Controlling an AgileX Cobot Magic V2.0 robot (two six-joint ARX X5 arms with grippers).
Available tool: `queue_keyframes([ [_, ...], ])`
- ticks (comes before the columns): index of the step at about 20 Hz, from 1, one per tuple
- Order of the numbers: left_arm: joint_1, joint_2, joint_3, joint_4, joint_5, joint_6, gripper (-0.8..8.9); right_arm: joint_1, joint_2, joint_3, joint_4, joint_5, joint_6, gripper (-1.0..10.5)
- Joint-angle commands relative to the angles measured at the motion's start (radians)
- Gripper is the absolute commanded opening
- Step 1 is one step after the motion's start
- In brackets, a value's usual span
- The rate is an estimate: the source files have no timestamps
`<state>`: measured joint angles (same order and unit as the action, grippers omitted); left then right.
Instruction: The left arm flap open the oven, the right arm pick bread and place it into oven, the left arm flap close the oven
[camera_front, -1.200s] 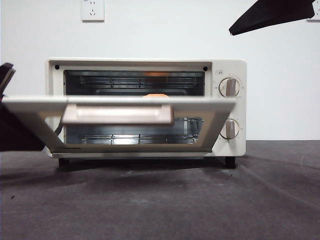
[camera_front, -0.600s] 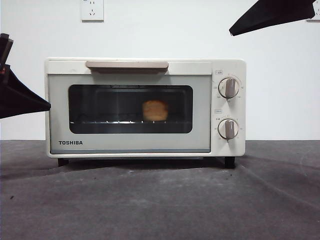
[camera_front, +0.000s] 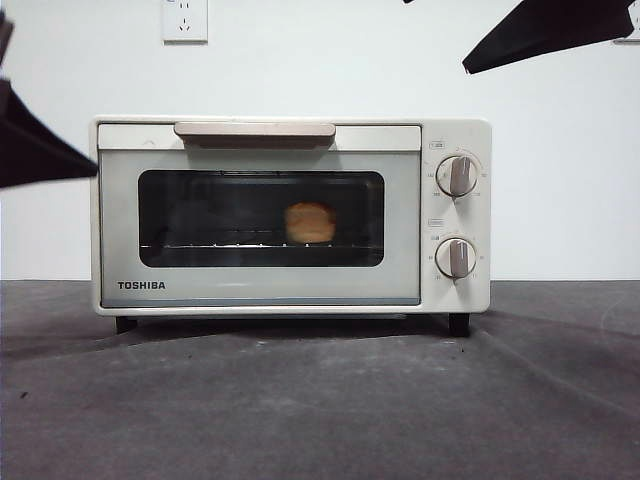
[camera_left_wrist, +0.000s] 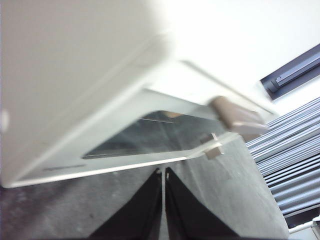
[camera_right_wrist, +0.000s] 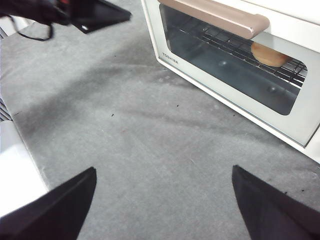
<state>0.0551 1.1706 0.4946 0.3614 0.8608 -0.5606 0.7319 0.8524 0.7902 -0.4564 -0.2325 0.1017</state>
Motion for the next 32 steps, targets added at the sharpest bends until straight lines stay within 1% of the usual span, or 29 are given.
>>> queue_keyframes([
  [1, -0.017, -0.098, 0.034, -0.112, -0.008, 0.065, 0.16, 0.007, 0.009, 0.01, 0.007, 0.005, 0.003, 4.3],
  [2, -0.03, -0.155, 0.051, -0.196, -0.03, 0.103, 0.16, 0.007, 0.009, 0.01, 0.007, 0.005, 0.003, 4.3],
  [4, -0.059, -0.255, 0.1, -0.381, -0.107, 0.201, 0.16, 0.007, 0.009, 0.01, 0.008, 0.005, 0.003, 4.3],
  [7, -0.105, -0.371, 0.202, -0.661, -0.245, 0.342, 0.16, 0.007, 0.009, 0.01, 0.012, 0.005, 0.003, 4.3],
  [9, -0.134, -0.425, 0.261, -0.797, -0.317, 0.415, 0.16, 0.007, 0.009, 0.01, 0.023, 0.005, 0.003, 4.3],
  [11, -0.159, -0.472, 0.306, -0.904, -0.365, 0.46, 0.16, 0.007, 0.009, 0.01, 0.04, 0.005, 0.003, 4.3],
  [13, -0.176, -0.512, 0.336, -1.009, -0.387, 0.517, 0.16, 0.007, 0.009, 0.01, 0.056, 0.005, 0.003, 4.3],
  [15, -0.188, -0.546, 0.354, -1.108, -0.387, 0.605, 0.16, 0.007, 0.009, 0.01, 0.06, 0.005, 0.003, 4.3],
  [16, -0.192, -0.563, 0.357, -1.139, -0.387, 0.628, 0.16, 0.007, 0.009, 0.01, 0.06, 0.005, 0.003, 4.3],
  [25, -0.192, -0.599, 0.358, -1.155, -0.387, 0.627, 0.16, 0.007, 0.009, 0.01, 0.06, 0.006, 0.003, 4.3],
  [26, -0.192, -0.599, 0.358, -1.154, -0.387, 0.627, 0.16, 0.007, 0.009, 0.01, 0.06, 0.006, 0.003, 4.0],
  [27, -0.192, -0.599, 0.358, -1.154, -0.387, 0.628, 0.16, 0.007, 0.009, 0.01, 0.06, 0.006, 0.003, 3.5],
  [30, -0.192, -0.599, 0.358, -1.154, -0.387, 0.627, 0.16, 0.007, 0.009, 0.01, 0.06, 0.01, 0.002, 0.2],
  [32, -0.192, -0.599, 0.358, -1.154, -0.387, 0.627, 0.16, 0.007, 0.009, 0.01, 0.06, 0.028, 0.0, 0.1],
])
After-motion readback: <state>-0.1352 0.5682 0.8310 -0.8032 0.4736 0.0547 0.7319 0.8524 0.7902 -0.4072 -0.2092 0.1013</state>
